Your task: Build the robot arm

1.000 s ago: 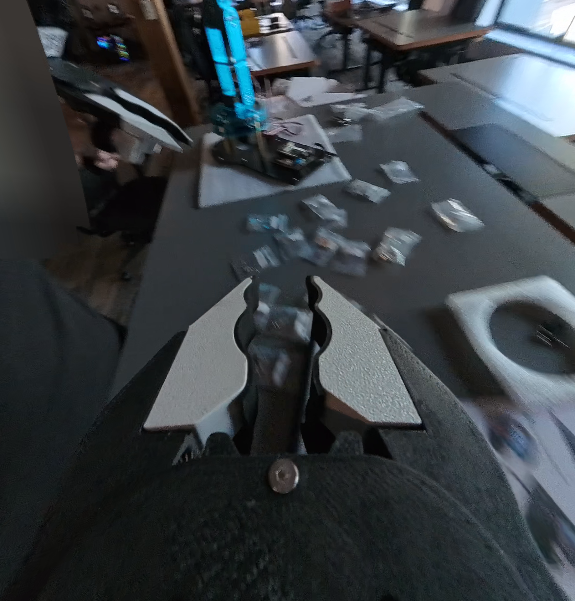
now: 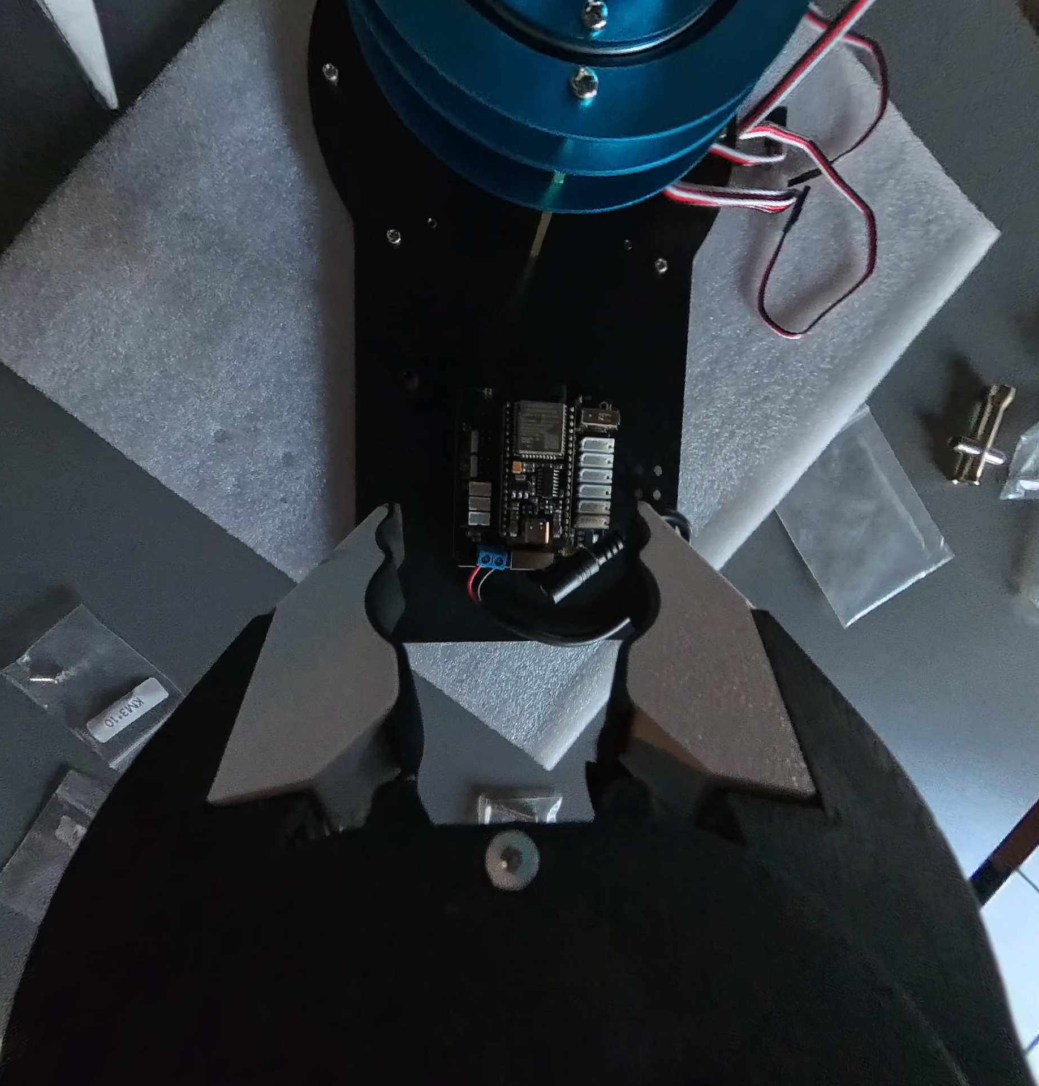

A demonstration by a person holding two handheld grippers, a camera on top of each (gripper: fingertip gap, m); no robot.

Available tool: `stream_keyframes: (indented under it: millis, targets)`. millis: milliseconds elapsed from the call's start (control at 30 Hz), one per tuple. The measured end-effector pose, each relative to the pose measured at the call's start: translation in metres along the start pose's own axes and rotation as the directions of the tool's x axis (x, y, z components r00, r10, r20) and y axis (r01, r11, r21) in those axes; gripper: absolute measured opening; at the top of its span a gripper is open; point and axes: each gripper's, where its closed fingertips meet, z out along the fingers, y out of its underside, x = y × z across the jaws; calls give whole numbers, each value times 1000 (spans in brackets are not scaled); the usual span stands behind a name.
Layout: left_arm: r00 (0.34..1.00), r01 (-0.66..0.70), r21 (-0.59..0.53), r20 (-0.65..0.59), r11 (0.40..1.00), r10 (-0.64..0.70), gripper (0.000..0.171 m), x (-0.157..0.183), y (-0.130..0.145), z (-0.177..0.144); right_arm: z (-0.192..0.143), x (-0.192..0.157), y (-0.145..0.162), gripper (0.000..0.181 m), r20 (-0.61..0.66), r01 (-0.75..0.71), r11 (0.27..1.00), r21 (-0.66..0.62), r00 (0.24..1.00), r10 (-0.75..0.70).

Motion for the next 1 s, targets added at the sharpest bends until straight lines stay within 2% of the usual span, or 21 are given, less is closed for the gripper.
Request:
stream_keyframes:
  millis: [67,167,300,367,400,533,633,767,933,1000]
  targets:
    - [1000,6,4,2,1000,-6,30,-2,1,-1,2,1,-2,75,26,-10,1000,-16,1000,11]
    - [1000,20,6,-20,1000,-20,30,-2,1,-2,-7,7,2,63,72,-85,996,-26,994,87]
    - [999,9,0,-33,1000,-9,28,-4,0,-1,-23,40,6,43,65,-250,967,47,967,247]
    - [999,7,-4,-44,1000,-7,28,-5,-1,1,-21,58,10,41,53,-340,940,41,940,337]
    - [999,6,-6,-50,1000,-6,27,-5,-1,3,-18,60,11,41,75,-338,941,26,939,336]
    - [996,11,-21,-85,1000,-12,27,-3,-1,8,-15,67,18,35,82,-129,990,-58,988,133]
    - [994,2,-37,-105,999,-6,25,1,-1,12,-11,79,26,29,69,-30,988,-152,997,41]
    - [993,-33,-17,-117,999,31,27,6,-13,19,6,74,33,28,139,63,971,-230,990,-31]
    - [989,-83,23,-120,996,86,32,12,-43,29,22,70,29,27,176,73,981,-180,984,-41]
    - [987,-80,33,-136,996,84,31,16,-49,31,26,67,30,17,193,70,984,-165,980,-38]
